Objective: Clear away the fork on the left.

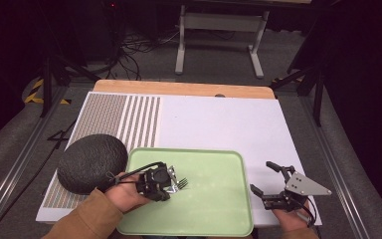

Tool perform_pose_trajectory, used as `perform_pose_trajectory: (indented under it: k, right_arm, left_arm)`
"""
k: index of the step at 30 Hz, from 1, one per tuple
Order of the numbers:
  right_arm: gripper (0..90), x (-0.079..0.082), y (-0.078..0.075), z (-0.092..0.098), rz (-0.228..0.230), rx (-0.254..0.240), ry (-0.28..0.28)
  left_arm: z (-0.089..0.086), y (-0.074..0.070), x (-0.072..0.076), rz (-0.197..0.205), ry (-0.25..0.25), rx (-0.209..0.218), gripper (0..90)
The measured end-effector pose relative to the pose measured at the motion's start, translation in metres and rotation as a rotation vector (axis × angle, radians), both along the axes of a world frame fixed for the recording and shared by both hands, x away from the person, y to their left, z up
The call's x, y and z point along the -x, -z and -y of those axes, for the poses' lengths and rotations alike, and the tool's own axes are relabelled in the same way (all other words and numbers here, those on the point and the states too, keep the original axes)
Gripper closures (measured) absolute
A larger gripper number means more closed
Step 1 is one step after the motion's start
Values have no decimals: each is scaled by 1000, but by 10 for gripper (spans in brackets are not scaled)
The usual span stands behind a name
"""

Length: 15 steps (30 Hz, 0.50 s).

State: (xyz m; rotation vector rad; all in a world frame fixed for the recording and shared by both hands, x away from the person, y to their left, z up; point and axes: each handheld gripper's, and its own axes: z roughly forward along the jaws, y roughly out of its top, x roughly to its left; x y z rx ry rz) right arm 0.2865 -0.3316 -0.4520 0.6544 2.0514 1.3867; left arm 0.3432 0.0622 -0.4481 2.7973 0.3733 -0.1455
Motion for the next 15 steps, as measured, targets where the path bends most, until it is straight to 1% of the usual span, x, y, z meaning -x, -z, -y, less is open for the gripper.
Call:
perform_pose_trajectory:
  k: [2, 4, 8, 9, 11, 12, 15]
  right_arm:
    - [100, 0, 0, 0, 1, 0, 1]
    - [100, 0, 0, 0, 1, 1, 1]
    - [100, 1, -1, 0, 2, -1, 0]
    - [100, 1, 0, 0, 1, 0, 2]
    - [100, 0, 0, 0, 1, 2, 1]
    - [100, 0, 0, 0, 1, 2, 1]
    - [100, 0, 0, 0, 1, 3, 0]
  left_arm:
    - [-1, 0, -1, 5, -9, -10, 899]
    - [-1, 1, -2, 9, -27, 2, 899]
    - [-3, 2, -4, 25, -41, -7, 899]
    - [-3, 2, -4, 27, -51, -7, 899]
    - [-7, 2, -7, 44, -74, -14, 899]
    - [-7, 2, -7, 44, -74, -14, 899]
    - [-11, 2, -9, 49, -97, -10, 899]
